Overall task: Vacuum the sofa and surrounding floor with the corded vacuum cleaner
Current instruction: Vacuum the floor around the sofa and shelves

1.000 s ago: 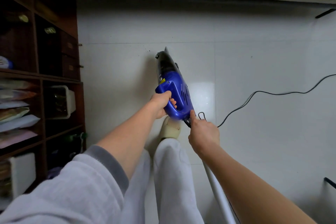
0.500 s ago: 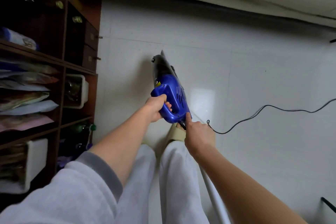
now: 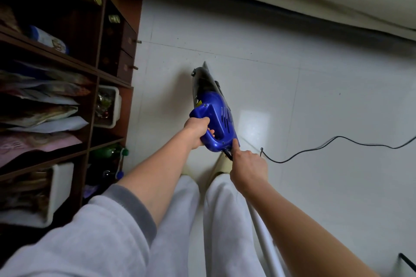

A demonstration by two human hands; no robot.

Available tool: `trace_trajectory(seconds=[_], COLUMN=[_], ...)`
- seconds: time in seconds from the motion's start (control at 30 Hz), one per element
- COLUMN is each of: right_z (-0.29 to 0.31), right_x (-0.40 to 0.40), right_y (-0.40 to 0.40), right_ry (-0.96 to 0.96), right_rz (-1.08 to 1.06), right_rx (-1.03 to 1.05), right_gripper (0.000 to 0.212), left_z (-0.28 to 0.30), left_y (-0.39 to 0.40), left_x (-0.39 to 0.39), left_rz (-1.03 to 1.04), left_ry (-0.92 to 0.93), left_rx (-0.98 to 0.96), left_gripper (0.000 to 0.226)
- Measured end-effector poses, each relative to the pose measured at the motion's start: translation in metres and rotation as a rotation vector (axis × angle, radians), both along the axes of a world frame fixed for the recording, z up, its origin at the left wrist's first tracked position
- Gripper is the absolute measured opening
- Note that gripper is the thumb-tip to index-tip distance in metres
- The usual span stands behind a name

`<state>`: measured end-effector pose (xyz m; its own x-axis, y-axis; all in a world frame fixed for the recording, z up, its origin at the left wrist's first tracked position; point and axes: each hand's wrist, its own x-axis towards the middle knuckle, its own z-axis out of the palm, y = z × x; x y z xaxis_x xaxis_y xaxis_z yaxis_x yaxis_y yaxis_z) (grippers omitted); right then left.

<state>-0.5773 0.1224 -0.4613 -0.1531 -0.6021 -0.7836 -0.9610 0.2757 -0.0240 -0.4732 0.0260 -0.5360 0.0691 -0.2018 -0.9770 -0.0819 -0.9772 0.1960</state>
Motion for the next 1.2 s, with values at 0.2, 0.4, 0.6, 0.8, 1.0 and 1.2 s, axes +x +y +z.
trace_trajectory(seconds=[0.2, 0.4, 0.6, 0.8, 1.0, 1.2], right_z=[0.005, 0.010, 0.008, 0.006, 0.007, 0.007], right_x=[-0.018, -0.031, -0.052, -0.078, -0.088, -0.075], right_y=[-0.007, 0.006, 0.025, 0.038, 0.043, 0.031], right_ry=[-0.065, -0.106, -0.098, -0.055, -0.068, -0.103], right_rz=[-0.078, -0.194, -0.292, -0.339, -0.384, -0.338], right_rx=[0.049, 0.008, 0.013, 0.026, 0.063, 0.080], right_gripper=[0.067, 0.064, 0.065, 0.066, 0.067, 0.065], left_z=[0.006, 0.016, 0.021, 0.017, 0.022, 0.023], left_y=[-0.004, -0.006, 0.002, 0.013, 0.013, 0.007], left_x=[-0.015, -0.038, -0.072, -0.103, -0.120, -0.100], left_rz=[-0.038, -0.123, -0.249, -0.274, -0.267, -0.276], left_ry=[-0.027, -0.014, -0.005, 0.036, 0.073, 0.039], left_rx=[-0.025, -0.038, -0.055, -0.037, -0.026, -0.049], left_gripper=[0.029, 0.030, 0.029, 0.027, 0.015, 0.025])
